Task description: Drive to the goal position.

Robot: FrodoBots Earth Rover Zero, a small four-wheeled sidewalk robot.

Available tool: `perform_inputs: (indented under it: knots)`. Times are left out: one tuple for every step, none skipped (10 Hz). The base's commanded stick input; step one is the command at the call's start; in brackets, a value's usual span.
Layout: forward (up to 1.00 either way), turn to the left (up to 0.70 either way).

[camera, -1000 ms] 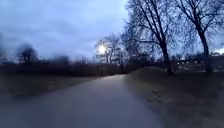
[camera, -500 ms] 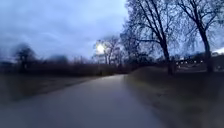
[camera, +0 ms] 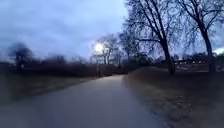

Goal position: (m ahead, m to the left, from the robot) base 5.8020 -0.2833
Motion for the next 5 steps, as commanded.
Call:
perform_inputs:
  knots:
    - [1.00,0.00]
    - [1.00,0.00]
    - [1.00,0.00]
    - [1.00,0.00]
    - [1.00,0.00]
